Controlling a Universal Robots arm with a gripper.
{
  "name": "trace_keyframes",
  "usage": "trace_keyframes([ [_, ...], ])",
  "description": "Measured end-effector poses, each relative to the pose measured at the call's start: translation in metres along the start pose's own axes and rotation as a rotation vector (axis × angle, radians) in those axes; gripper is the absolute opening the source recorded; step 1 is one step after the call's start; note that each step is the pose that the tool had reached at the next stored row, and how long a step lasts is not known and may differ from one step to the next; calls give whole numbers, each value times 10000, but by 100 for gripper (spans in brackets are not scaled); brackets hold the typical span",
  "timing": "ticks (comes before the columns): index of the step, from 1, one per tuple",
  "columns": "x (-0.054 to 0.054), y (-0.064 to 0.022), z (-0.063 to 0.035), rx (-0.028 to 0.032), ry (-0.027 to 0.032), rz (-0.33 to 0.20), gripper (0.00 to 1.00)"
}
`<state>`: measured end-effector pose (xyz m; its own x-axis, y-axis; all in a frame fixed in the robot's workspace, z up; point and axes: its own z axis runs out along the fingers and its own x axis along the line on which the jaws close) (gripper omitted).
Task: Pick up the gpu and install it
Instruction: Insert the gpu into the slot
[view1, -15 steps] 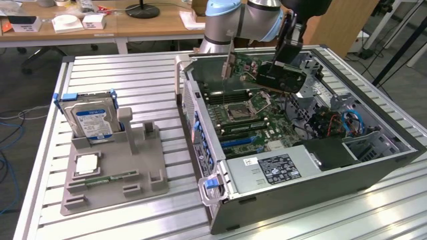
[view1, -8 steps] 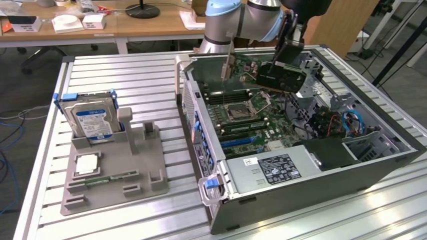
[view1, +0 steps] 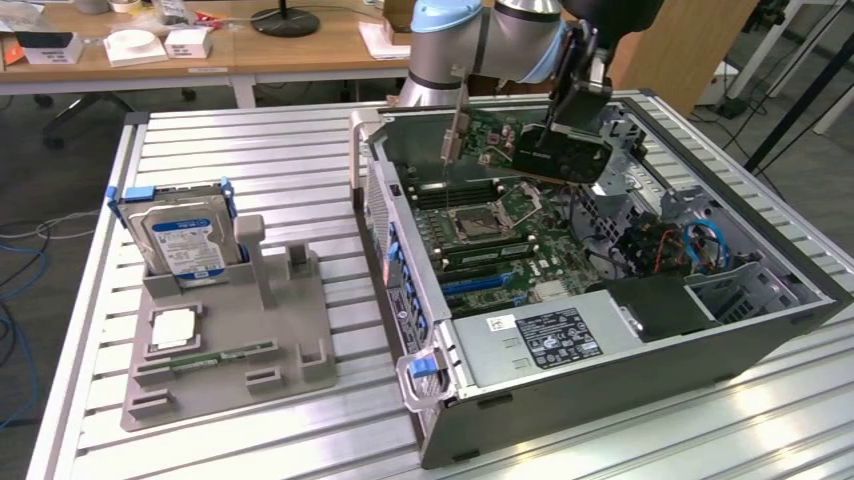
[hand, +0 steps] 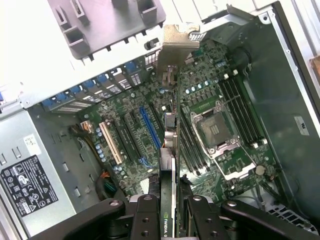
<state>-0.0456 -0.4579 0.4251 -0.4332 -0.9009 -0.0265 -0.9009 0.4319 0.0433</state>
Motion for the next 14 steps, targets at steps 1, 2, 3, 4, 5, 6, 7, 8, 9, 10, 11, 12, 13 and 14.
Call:
trace_keyframes([
  [1,0,0,0,-1,3,-62,26],
  [2,0,0,0,-3,5,-122,26],
  [3,0,0,0,-5,8,-179,26],
  [4,0,0,0,-7,11,-238,26],
  [5,0,0,0,-8,14,-301,26],
  [6,0,0,0,-9,16,-360,26],
  [7,0,0,0,-11,19,-417,26],
  [8,0,0,0,-13,21,-475,26],
  [9,0,0,0,-14,23,-533,26],
  [10,0,0,0,-16,26,-589,26],
  [11,0,0,0,-17,28,-647,26],
  [12,0,0,0,-19,31,-707,26],
  [13,0,0,0,-20,34,-763,26],
  [14,0,0,0,-22,36,-821,26],
])
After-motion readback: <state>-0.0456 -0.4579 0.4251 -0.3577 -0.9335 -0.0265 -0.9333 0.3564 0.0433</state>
